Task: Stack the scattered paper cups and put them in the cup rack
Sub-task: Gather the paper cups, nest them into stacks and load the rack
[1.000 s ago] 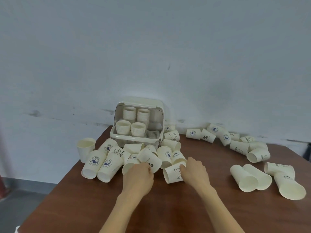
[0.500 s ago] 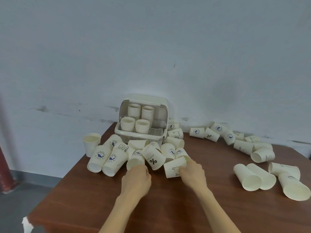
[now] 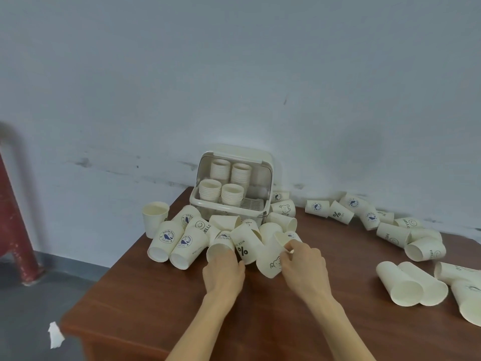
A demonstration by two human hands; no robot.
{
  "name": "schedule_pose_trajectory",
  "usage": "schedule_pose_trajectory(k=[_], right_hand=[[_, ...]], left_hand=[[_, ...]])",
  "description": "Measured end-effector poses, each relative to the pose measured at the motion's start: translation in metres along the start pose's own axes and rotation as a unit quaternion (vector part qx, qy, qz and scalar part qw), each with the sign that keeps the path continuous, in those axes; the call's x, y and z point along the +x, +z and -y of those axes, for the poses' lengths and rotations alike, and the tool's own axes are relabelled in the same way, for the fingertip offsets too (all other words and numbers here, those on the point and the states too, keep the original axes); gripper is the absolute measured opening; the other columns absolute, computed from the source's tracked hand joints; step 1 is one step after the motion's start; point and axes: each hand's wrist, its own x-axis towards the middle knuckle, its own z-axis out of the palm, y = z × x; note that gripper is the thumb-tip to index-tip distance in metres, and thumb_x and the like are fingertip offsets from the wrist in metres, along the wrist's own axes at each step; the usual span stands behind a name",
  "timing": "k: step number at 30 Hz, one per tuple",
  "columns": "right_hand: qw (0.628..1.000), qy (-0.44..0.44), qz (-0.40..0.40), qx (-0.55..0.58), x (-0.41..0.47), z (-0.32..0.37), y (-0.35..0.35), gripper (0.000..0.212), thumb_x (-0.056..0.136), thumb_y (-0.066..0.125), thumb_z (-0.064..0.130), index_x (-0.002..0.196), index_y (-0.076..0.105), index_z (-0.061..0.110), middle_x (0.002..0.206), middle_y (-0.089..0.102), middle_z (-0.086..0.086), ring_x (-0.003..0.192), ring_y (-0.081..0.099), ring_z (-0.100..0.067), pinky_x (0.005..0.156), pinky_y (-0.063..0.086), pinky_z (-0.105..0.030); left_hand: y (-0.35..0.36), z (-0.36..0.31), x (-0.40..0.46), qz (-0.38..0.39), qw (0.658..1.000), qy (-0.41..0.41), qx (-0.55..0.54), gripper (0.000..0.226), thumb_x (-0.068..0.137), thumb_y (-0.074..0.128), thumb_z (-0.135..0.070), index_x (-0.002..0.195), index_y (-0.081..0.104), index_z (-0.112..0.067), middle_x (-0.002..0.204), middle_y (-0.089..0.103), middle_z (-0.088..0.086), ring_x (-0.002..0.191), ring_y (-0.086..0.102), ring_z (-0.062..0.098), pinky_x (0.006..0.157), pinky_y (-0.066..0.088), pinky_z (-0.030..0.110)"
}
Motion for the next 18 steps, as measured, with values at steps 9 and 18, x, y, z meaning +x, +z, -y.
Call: schedule_pose_trajectory(k=[9,18], right_hand=[[1.0,-0.024,-0.011,0.012,-0.005,0.011,-0.004,0.017,0.092,0.046,0.022,0.099,0.062,0.022,0.083,0.05,-0.001,0.078,0.045,-0.022,0.065,0.039,-0.032],[0.998,-0.055,-0.02,0.008,-0.005,0.019,-0.004,0.021,0.094,0.044,0.022,0.106,0.062,0.021,0.076,0.05,0.004,0.077,0.043,-0.018,0.066,0.039,-0.032]], left_hand=[[0.003,0.001,0.004,-0.054,0.998,-0.008,0.006,0.015,0.097,0.043,-0.024,0.101,0.056,-0.016,0.107,0.054,0.003,0.094,0.062,0.024,0.065,0.036,0.03],[-0.019,0.007,0.005,-0.124,0.992,0.024,0.029,0.017,0.095,0.042,-0.024,0.086,0.056,-0.019,0.085,0.065,0.002,0.081,0.061,0.025,0.061,0.038,0.031]])
